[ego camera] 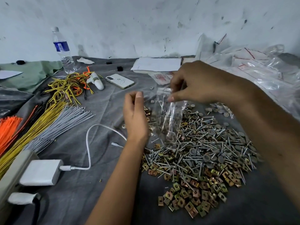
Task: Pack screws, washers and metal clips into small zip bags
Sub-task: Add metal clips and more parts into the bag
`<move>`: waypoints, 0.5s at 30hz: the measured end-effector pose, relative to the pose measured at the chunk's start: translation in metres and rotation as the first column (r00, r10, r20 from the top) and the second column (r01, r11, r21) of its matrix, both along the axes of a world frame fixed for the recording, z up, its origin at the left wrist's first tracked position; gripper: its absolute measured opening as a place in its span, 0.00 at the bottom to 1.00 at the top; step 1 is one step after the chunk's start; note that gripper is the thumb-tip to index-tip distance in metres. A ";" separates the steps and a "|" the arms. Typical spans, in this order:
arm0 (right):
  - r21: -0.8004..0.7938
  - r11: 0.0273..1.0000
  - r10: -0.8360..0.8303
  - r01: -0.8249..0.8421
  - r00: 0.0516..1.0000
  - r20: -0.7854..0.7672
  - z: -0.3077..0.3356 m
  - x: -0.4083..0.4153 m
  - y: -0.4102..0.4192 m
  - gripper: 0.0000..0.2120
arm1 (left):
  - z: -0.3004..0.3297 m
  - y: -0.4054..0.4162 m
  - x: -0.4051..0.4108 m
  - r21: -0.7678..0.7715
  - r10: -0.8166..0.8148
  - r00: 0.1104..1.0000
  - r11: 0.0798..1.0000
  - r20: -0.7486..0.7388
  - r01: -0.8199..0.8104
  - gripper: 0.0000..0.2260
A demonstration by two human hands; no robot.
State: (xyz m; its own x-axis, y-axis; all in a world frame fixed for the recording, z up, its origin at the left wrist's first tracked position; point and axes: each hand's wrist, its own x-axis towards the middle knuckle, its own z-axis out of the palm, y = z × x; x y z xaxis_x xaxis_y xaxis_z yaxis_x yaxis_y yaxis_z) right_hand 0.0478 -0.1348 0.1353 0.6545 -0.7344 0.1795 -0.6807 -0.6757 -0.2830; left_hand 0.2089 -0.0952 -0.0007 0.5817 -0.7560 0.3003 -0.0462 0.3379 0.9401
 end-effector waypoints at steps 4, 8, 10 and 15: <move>0.020 0.999 0.039 -0.041 0.994 0.104 0.004 -0.014 -0.004 0.06 | 0.009 -0.001 -0.013 0.095 -0.429 0.903 0.900 0.006 0.426 0.30; 0.066 0.998 0.004 -0.022 0.965 0.263 -0.003 -0.038 -0.013 0.06 | 0.011 0.000 -0.030 0.046 -0.538 0.824 0.832 -0.177 0.553 0.13; 0.128 0.992 -0.053 0.003 0.919 0.390 -0.013 -0.055 -0.017 0.06 | 0.009 -0.002 -0.035 0.056 -0.487 0.851 0.861 -0.197 0.506 0.12; 0.155 0.987 -0.118 0.047 0.866 0.487 -0.039 -0.075 -0.026 0.04 | -0.006 -0.003 -0.046 0.110 -0.423 0.906 0.900 -0.012 0.422 0.17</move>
